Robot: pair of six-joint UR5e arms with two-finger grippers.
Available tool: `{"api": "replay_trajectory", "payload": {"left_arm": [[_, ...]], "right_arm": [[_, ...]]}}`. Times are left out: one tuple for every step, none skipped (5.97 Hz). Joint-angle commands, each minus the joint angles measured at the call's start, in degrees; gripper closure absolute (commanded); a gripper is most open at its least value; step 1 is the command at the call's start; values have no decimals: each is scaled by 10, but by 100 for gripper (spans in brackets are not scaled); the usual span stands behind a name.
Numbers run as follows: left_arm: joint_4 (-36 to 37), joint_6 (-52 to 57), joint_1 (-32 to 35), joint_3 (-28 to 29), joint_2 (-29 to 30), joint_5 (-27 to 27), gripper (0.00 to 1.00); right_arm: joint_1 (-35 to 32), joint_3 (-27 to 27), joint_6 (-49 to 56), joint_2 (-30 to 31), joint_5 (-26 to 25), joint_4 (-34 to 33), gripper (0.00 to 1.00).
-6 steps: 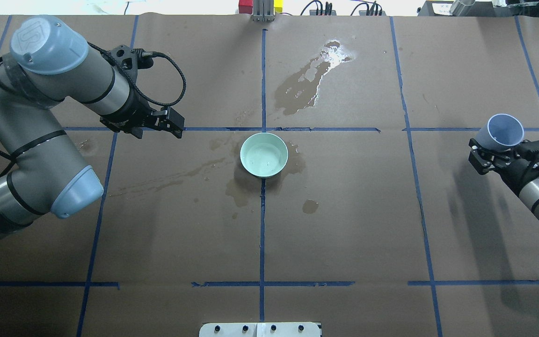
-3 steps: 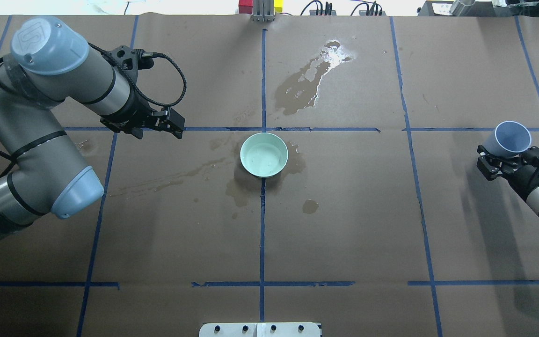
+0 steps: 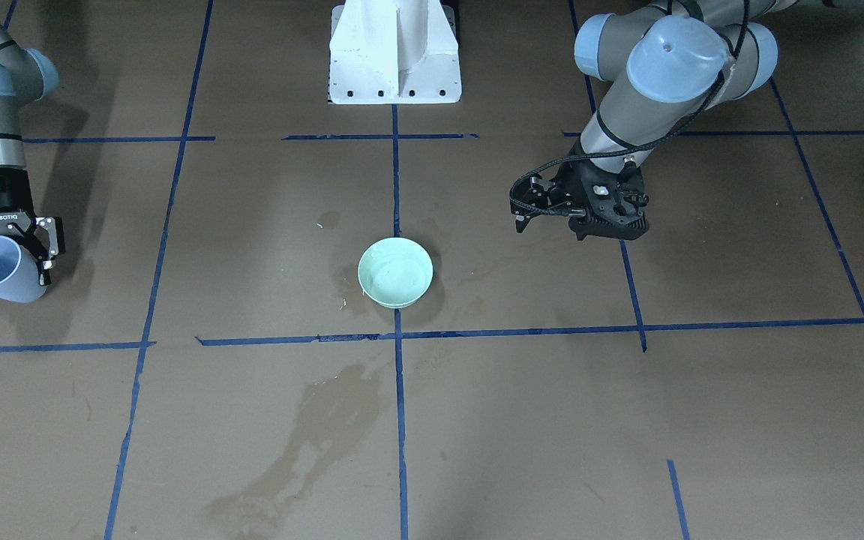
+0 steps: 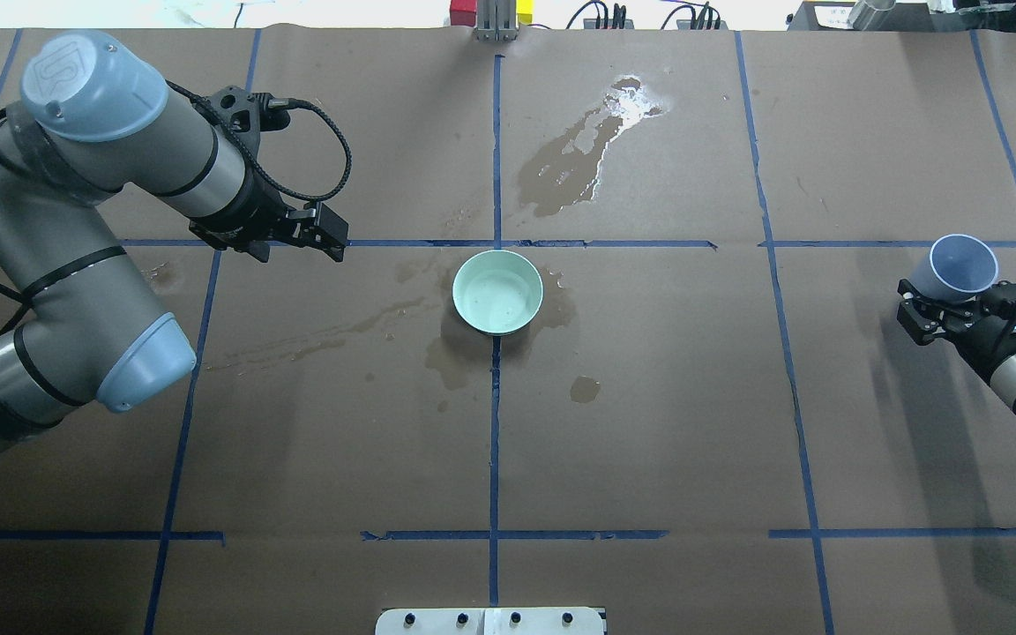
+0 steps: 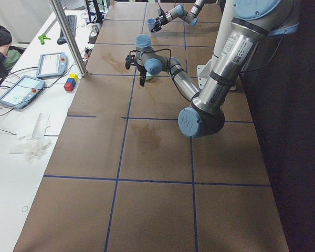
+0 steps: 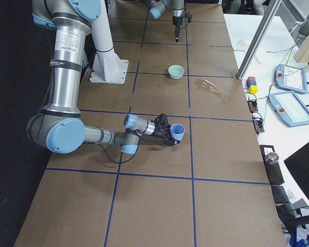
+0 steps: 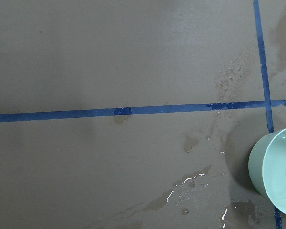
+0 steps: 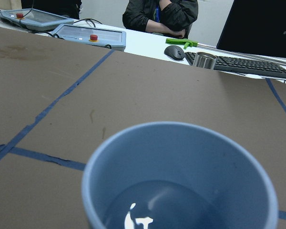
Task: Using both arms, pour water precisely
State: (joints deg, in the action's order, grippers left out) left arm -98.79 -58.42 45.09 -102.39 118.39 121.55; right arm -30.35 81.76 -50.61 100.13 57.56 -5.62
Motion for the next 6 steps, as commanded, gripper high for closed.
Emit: {"api": "replay_trajectory", "payload": {"left_arm": [[-1, 1, 0, 0, 0, 0, 0], [-1, 2, 0, 0, 0, -1, 0], [-1, 2, 0, 0, 0, 0, 0], [-1, 2, 0, 0, 0, 0, 0], [-1, 2, 0, 0, 0, -1, 0], [-1, 2, 0, 0, -1, -1, 0]], "right_arm": [[9, 0, -10, 0, -1, 0, 90], [12, 0, -10, 0, 0, 0, 87], [13, 0, -10, 0, 0, 0, 68], [13, 0, -10, 0, 0, 0, 46], [13, 0, -10, 0, 1, 16, 28], [13, -1, -10, 1, 3, 31, 1]]}}
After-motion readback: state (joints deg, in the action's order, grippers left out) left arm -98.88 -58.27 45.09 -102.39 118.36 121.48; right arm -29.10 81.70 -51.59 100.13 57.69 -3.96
